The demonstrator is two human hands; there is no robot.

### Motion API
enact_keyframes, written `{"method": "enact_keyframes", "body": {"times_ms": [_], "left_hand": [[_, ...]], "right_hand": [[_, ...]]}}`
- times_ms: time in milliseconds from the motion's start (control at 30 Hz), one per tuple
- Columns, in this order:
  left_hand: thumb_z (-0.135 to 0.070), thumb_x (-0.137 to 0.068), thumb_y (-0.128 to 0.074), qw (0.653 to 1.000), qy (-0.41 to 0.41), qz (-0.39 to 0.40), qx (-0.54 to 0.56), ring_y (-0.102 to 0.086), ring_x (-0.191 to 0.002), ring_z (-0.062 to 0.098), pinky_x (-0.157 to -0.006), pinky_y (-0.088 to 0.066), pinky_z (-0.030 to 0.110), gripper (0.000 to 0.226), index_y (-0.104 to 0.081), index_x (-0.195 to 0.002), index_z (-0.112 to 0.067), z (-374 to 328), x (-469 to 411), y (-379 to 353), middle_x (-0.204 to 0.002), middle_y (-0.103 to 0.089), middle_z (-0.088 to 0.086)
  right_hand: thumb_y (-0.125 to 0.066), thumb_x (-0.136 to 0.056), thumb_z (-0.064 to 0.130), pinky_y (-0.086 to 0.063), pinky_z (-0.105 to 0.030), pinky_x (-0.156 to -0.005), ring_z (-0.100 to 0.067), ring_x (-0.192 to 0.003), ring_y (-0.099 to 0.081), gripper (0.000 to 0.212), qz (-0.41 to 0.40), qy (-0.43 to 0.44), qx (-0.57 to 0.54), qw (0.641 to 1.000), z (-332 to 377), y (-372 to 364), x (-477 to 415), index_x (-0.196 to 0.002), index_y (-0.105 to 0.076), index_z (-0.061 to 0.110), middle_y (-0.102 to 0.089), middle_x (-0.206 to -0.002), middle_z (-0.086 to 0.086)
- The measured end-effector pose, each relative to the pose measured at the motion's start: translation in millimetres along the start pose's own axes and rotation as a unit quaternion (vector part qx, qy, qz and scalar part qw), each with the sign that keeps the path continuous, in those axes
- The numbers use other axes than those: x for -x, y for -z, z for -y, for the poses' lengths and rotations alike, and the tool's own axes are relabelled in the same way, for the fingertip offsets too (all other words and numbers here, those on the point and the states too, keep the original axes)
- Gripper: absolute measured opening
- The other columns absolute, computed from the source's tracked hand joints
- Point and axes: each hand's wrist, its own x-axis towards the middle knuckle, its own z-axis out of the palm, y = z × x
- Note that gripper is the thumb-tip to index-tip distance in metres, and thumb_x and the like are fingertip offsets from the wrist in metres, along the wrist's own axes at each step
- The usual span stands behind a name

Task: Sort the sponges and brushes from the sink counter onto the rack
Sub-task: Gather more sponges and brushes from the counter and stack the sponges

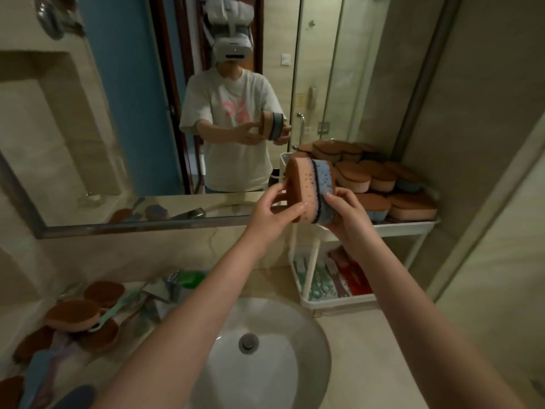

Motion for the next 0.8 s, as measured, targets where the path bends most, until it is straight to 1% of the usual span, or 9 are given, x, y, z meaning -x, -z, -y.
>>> {"method": "enact_keyframes", "body": {"times_ms": [67,133,167,233,300,433,533,633,800], "left_hand": [[-0.027,-0.081,-0.070,1.000,-0.002,-0.014,-0.014,-0.054,-0.113,0.012,-0.091,-0.052,0.033,0.058,-0.046,-0.133,-0.023,-5.8,-9.2,-16.6,-0.126,-0.056,-0.001],[-0.029,-0.082,-0.068,0.999,0.005,-0.028,-0.033,-0.051,-0.117,0.013,-0.093,-0.050,0.032,0.060,-0.043,-0.136,-0.024,-10.9,-20.6,-29.6,-0.132,-0.052,0.000],[-0.031,-0.082,-0.068,0.998,0.011,-0.036,-0.047,-0.050,-0.118,0.014,-0.094,-0.049,0.031,0.062,-0.042,-0.138,-0.023,-13.7,-27.9,-35.2,-0.135,-0.050,0.002],[-0.032,-0.083,-0.067,0.994,0.023,-0.056,-0.094,-0.049,-0.121,0.016,-0.091,-0.046,0.026,0.064,-0.040,-0.140,-0.021,-19.2,-45.5,-45.6,-0.139,-0.048,0.004],[-0.034,-0.082,-0.068,0.986,0.029,-0.077,-0.147,-0.049,-0.122,0.018,-0.091,-0.044,0.027,0.065,-0.041,-0.139,-0.019,-22.4,-67.6,-56.6,-0.138,-0.049,0.005],[-0.050,-0.076,-0.067,0.953,0.061,-0.091,-0.282,-0.050,-0.121,0.025,-0.098,-0.046,0.037,0.069,-0.045,-0.136,-0.021,-17.3,-112.2,-75.8,-0.136,-0.050,0.007],[-0.058,-0.073,-0.064,0.931,0.091,-0.097,-0.341,-0.051,-0.119,0.026,-0.095,-0.047,0.036,0.074,-0.047,-0.134,-0.021,-9.4,-133.1,-85.2,-0.135,-0.051,0.007],[-0.064,-0.073,-0.062,0.909,0.102,-0.104,-0.391,-0.049,-0.121,0.027,-0.095,-0.045,0.036,0.079,-0.047,-0.135,-0.017,-4.3,-140.8,-94.4,-0.136,-0.049,0.008],[-0.069,-0.076,-0.055,0.876,0.082,-0.094,-0.465,-0.048,-0.121,0.030,-0.094,-0.043,0.036,0.080,-0.049,-0.131,-0.010,-3.3,-142.3,-106.8,-0.135,-0.046,0.015]], "right_hand": [[-0.063,-0.087,0.019,-0.051,-0.036,-0.076,-0.021,-0.088,-0.062,0.019,-0.018,0.017,0.001,1.000,6.3,15.4,-4.1,-0.101,-0.052,0.013,-0.061,-0.100,-0.008],[-0.065,-0.087,0.023,-0.053,-0.033,-0.074,-0.019,-0.092,-0.064,0.016,-0.055,0.040,0.024,0.997,12.6,31.0,-9.1,-0.099,-0.054,0.019,-0.062,-0.104,-0.006],[-0.066,-0.086,0.027,-0.054,-0.034,-0.075,-0.020,-0.096,-0.064,0.017,-0.072,0.049,0.038,0.996,15.8,39.5,-12.0,-0.098,-0.055,0.022,-0.062,-0.107,-0.005],[-0.069,-0.084,0.031,-0.055,-0.040,-0.084,-0.024,-0.102,-0.064,0.019,-0.096,0.069,0.055,0.992,21.4,56.3,-17.6,-0.097,-0.056,0.027,-0.062,-0.112,-0.006],[-0.070,-0.083,0.031,-0.055,-0.043,-0.088,-0.026,-0.103,-0.065,0.019,-0.112,0.083,0.060,0.988,26.7,71.6,-22.7,-0.096,-0.056,0.027,-0.064,-0.111,-0.006],[-0.068,-0.085,0.028,-0.055,-0.040,-0.087,-0.023,-0.100,-0.065,0.020,-0.108,0.088,0.055,0.989,33.4,94.7,-32.1,-0.100,-0.056,0.025,-0.065,-0.109,-0.005],[-0.068,-0.084,0.030,-0.055,-0.039,-0.087,-0.021,-0.102,-0.064,0.021,-0.103,0.083,0.052,0.990,36.5,109.3,-36.8,-0.101,-0.057,0.026,-0.064,-0.108,-0.003],[-0.068,-0.084,0.029,-0.055,-0.037,-0.084,-0.022,-0.101,-0.065,0.020,-0.097,0.083,0.040,0.991,39.9,120.6,-40.5,-0.101,-0.057,0.025,-0.065,-0.106,-0.002],[-0.067,-0.085,0.026,-0.056,-0.039,-0.082,-0.022,-0.098,-0.066,0.017,-0.079,0.084,0.019,0.993,42.1,130.9,-44.2,-0.098,-0.057,0.023,-0.066,-0.103,-0.002]]}}
